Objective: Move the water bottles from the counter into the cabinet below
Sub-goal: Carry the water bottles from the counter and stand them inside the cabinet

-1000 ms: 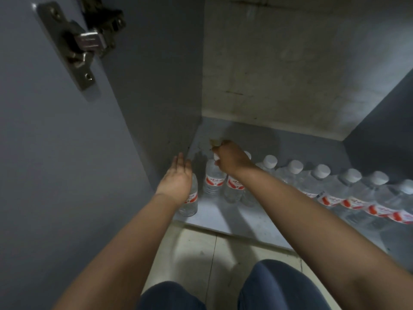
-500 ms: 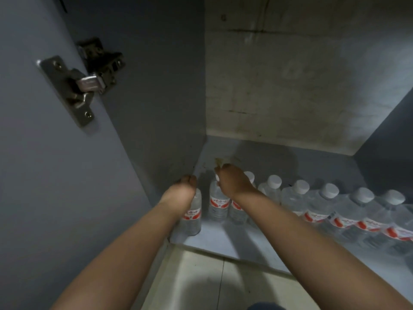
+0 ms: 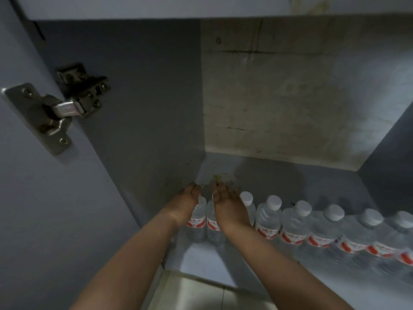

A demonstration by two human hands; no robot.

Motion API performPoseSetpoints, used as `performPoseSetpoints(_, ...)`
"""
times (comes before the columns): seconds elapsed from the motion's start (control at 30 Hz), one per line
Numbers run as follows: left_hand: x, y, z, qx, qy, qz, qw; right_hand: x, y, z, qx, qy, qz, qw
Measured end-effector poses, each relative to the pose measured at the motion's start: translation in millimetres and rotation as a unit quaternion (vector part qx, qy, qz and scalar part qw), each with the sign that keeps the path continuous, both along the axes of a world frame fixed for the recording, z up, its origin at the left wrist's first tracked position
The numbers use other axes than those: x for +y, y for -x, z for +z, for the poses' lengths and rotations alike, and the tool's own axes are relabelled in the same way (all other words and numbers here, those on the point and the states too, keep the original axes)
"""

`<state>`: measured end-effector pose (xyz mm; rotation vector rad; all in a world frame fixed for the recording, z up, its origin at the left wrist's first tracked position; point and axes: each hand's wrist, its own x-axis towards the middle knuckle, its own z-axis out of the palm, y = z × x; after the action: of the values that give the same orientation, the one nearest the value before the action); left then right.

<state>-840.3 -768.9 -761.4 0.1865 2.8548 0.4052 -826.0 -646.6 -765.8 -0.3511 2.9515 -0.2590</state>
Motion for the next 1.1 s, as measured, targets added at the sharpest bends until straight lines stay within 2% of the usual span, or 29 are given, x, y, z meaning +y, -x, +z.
performPoseSetpoints(0.07,-1.8,0.3,-4.0,-0.003,-0.02,0.017,1.0,-1.7,-0.7,-1.0,-0.001,-0.002,-0.002,1.0)
performPoseSetpoints(0.27,-3.1,-0.4,-7.2,0.02,0.002,-0.004,1.0,-1.8,-3.9,-1.9,0.009,0.006,0.003,1.0)
performPoseSetpoints(0.37,-4.2,-12.4,-3.1,-0.001,0.018,0.001,1.0,-2.7,-13.8,8.1,0.009,0.022,-0.001,1.0)
performPoseSetpoints(0.4,-5.5,-18.8,0.9,0.012,0.033,0.001,0.999,-0.7,-18.7,12.9,0.028,0.022,0.0,0.999)
performPoseSetpoints(0.47,-5.9,-33.3,13.2,0.097,0.047,-0.036,0.994,5.7,-30.5,19.1,0.037,-0.026,-0.008,0.999)
performPoseSetpoints(0.5,-6.0,-42.7,21.5,0.117,0.047,-0.04,0.991,10.1,-39.6,25.7,0.017,-0.035,-0.012,0.999)
performPoseSetpoints(0.6,-1.1,-79.6,49.5,0.009,0.091,-0.023,0.996,24.8,-70.9,57.8,-0.011,-0.072,0.001,0.997)
performPoseSetpoints(0.8,6.5,-164.2,137.6,-0.034,0.107,-0.046,0.993,45.5,-145.2,152.7,-0.064,-0.074,-0.019,0.995)
performPoseSetpoints(0.87,15.4,-193.2,186.2,-0.103,0.091,-0.012,0.99,47.1,-169.0,191.4,-0.075,-0.065,-0.028,0.995)
performPoseSetpoints(0.97,17.9,-230.0,249.4,-0.104,0.085,0.035,0.99,50.2,-202.0,243.5,-0.07,-0.035,-0.031,0.996)
performPoseSetpoints(1.03,15.1,-254.1,292.0,-0.037,0.083,0.039,0.995,49.4,-221.2,282.6,-0.06,-0.009,-0.038,0.997)
performPoseSetpoints(1.1,9.5,-273.1,327.5,-0.025,0.072,0.038,0.996,46.3,-240.6,315.5,-0.069,0.016,-0.058,0.996)
